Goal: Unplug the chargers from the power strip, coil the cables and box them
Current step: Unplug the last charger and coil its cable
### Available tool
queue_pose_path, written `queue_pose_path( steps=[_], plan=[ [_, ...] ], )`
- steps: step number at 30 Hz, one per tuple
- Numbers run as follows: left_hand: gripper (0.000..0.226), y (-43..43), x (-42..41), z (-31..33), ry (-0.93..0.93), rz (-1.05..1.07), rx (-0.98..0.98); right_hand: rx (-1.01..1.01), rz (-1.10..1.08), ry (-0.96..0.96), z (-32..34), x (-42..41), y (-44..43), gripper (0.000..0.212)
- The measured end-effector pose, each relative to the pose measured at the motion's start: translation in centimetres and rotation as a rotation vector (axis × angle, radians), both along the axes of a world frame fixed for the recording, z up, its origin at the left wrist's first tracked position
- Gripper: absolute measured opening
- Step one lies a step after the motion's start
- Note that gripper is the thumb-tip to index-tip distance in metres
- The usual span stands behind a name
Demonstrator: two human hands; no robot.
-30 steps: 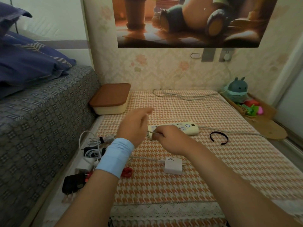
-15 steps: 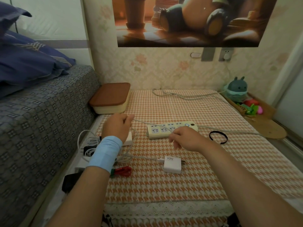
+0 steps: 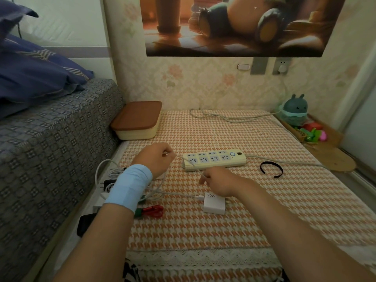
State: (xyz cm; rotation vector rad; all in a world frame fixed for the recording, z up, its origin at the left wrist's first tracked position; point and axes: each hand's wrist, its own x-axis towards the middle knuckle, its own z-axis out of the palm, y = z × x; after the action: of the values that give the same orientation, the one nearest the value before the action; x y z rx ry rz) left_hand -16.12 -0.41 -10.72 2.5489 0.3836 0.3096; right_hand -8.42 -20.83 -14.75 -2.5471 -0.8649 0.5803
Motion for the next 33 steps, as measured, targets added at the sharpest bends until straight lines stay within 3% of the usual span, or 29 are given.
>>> queue_pose_path(
  steps=[4, 7, 10, 14, 19, 24, 28, 30, 33],
  plan=[
    [0.018, 0.3, -1.1, 0.9, 0.282, -0.17, -0.103, -0.067, 0.044, -0.023, -0.4, -1.2, 0.8, 0.034],
    [0.014, 0.2, -1.6, 0.9, 0.408, -0.25, -0.121, -0.169, 0.141, -0.243, -1.2, -2.3, 1.2, 0.04],
    [0.015, -0.7, -1.5, 0.7, 0.389, -0.257, -0.091, -0.197, 0.188, -0.369, -2.0, -2.6, 1.3, 0.025],
    [0.01, -1.9, -1.1, 1.1, 0.254, -0.235, -0.224, -0.064, 0.158, -0.364, -0.9, -1.9, -0.3, 0.031],
    [0.02, -3.2, -1.2, 2.3, 0.249, -0.332, -0.39, 0.351, -0.007, -0.051, 2.4, -0.9, -3.1, 0.03],
    [0.027, -4.8, -1.7, 4.4, 0.131, -0.368, -0.313, 0.539, -0.054, 0.163, 4.9, -1.0, -5.6, 0.023],
    [0.042, -5.0, -2.0, 5.7, 0.167, -0.321, -0.265, 0.807, -0.159, 0.503, 6.1, -1.1, -7.1, 0.02],
    [0.047, -4.6, -2.2, 6.0, 0.192, -0.297, -0.307, 0.886, -0.219, 0.665, 7.0, -1.1, -8.2, 0.018],
    [0.037, -4.0, -2.7, 6.6, 0.238, -0.369, -0.392, 0.941, -0.299, 0.776, 7.7, -0.8, -9.5, 0.016]
  ],
)
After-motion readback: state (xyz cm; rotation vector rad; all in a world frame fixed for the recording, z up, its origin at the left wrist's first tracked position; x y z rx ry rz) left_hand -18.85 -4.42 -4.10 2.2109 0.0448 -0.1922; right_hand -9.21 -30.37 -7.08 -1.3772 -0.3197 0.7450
